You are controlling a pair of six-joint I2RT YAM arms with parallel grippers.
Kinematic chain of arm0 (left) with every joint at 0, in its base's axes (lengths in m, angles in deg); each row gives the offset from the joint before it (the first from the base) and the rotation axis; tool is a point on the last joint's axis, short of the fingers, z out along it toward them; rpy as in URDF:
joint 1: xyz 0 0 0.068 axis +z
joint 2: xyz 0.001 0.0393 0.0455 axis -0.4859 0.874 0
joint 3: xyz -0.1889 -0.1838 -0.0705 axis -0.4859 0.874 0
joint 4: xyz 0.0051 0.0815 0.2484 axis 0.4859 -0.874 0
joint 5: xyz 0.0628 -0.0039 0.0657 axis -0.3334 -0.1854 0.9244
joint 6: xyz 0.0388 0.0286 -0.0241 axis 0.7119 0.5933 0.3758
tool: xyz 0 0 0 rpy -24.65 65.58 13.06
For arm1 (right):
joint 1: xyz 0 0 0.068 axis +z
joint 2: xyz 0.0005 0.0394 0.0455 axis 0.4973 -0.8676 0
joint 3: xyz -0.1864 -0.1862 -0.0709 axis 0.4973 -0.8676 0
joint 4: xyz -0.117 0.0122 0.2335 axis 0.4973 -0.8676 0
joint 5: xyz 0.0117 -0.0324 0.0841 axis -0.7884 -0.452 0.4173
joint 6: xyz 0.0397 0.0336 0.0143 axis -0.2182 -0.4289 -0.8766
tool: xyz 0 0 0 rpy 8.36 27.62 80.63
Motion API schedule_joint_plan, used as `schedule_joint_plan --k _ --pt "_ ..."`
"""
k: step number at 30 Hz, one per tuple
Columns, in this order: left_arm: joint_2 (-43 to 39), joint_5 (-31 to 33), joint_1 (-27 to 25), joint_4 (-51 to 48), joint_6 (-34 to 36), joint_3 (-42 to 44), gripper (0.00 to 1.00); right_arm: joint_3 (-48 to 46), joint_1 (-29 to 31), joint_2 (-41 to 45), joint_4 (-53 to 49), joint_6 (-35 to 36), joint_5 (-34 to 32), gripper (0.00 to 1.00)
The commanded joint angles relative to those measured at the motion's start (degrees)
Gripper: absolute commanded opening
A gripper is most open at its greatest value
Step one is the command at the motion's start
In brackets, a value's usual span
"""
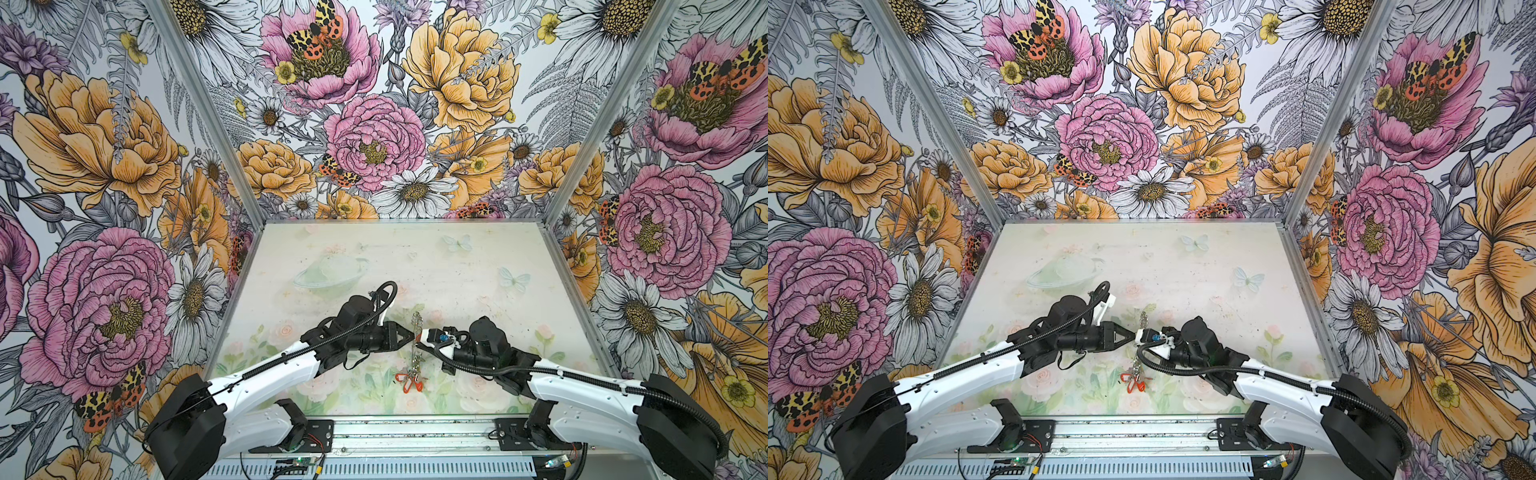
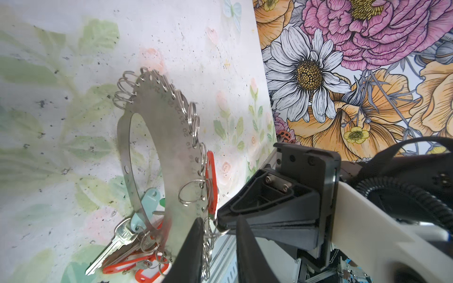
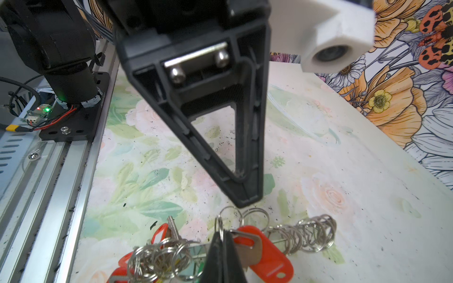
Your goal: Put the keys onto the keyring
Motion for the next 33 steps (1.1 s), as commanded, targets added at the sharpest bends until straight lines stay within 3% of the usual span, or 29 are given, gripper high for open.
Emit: schedule_joint_plan --k 1,6,24,33 --pt "1.5 -2.4 -0.5 -1.2 1.5 -2.1 0.25 2.4 0.3 -0.1 1.2 0.9 1.0 0.00" --pt "3.2 -2.2 -0.9 -2.1 2.1 -2.6 0.24 2.5 0.4 0.1 1.2 0.9 1.1 0.00" --pt "2.1 0.5 -1.2 0.7 -1.7 0.9 0.02 1.1 0.5 1.6 2.7 1.0 -1.4 0.00" --pt "-6.9 15.2 -5.4 4.5 -12.5 8.3 0.00 0.8 0.4 0.9 5.8 -1.0 -6.8 0.00"
